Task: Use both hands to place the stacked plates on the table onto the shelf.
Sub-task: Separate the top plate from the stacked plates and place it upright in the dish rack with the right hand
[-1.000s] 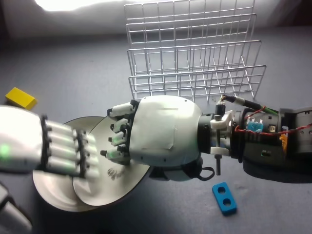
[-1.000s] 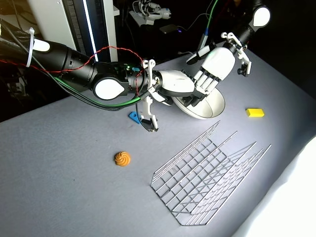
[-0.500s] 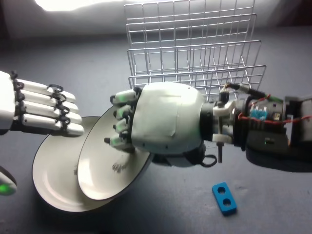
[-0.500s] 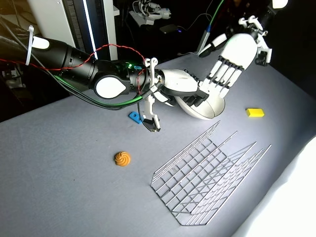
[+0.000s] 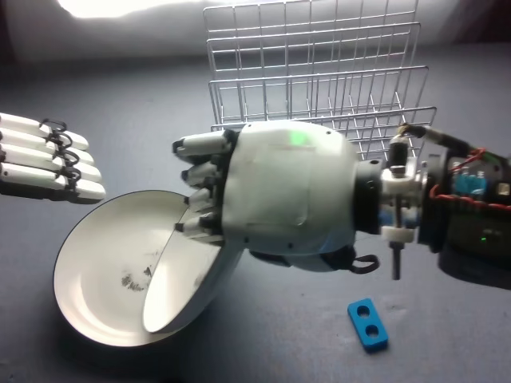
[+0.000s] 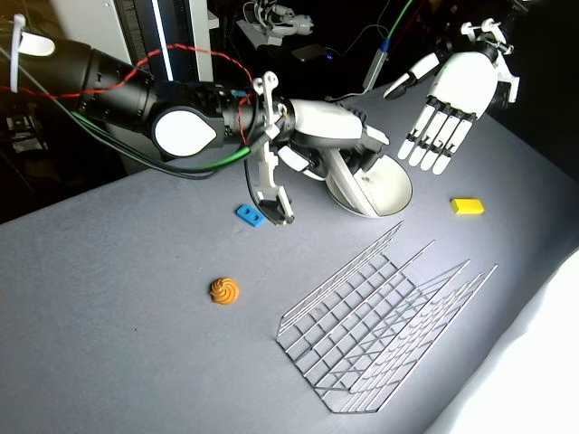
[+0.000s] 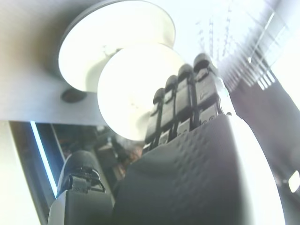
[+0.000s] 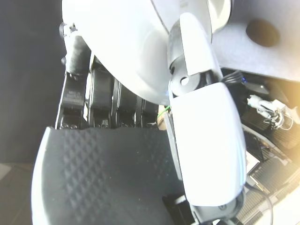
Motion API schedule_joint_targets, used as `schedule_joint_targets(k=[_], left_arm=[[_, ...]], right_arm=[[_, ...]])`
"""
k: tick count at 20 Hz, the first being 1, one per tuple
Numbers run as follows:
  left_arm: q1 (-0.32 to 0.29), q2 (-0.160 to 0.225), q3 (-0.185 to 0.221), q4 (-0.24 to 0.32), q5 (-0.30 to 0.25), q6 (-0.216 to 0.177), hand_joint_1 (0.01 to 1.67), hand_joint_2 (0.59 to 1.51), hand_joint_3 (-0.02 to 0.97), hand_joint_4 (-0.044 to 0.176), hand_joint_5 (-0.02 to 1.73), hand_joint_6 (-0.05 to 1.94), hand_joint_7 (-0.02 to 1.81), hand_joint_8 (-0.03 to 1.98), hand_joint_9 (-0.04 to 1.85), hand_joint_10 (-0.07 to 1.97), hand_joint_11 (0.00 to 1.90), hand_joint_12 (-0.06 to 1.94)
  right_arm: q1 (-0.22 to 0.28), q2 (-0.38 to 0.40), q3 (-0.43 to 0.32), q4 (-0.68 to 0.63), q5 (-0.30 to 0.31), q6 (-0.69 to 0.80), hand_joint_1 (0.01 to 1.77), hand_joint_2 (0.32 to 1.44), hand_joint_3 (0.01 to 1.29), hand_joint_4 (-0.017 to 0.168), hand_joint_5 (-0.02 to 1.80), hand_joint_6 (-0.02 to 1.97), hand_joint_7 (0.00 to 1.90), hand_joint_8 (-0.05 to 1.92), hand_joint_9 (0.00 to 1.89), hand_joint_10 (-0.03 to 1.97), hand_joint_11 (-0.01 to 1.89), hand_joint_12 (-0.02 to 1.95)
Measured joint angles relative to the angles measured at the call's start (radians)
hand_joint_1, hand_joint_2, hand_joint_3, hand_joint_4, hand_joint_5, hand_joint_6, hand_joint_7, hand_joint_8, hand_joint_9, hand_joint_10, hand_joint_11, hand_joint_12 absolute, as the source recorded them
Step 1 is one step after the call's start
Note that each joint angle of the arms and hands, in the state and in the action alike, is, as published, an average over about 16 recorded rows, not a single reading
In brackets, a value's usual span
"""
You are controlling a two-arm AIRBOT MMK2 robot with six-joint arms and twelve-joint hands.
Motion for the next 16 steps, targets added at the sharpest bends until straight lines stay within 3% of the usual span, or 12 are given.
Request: schedule_joint_targets(k=[10, 16], left_arm=[[-0.007, 0.01, 0.047, 0.017, -0.03, -0.002, 0.02, 1.116, -0.001, 0.002, 0.06, 0.01, 0.08, 0.02, 0.07, 0.01, 0.04, 0.04], [-0.004, 0.011, 0.04, 0.026, -0.031, 0.014, 0.02, 1.116, -0.001, 0.002, 0.06, 0.01, 0.1, 0.02, 0.08, 0.01, 0.04, 0.05]], right_arm=[[0.037, 0.102, -0.103, 0.103, 0.009, -0.062, 1.17, 1.11, 0.01, 0.001, 0.85, 0.95, 0.86, 1.37, 0.71, 1.48, 0.39, 1.8], [0.088, 0.163, -0.167, 0.182, 0.003, -0.039, 1.17, 1.09, 0.01, -0.001, 0.91, 0.85, 0.88, 1.34, 0.75, 1.5, 0.48, 1.81]])
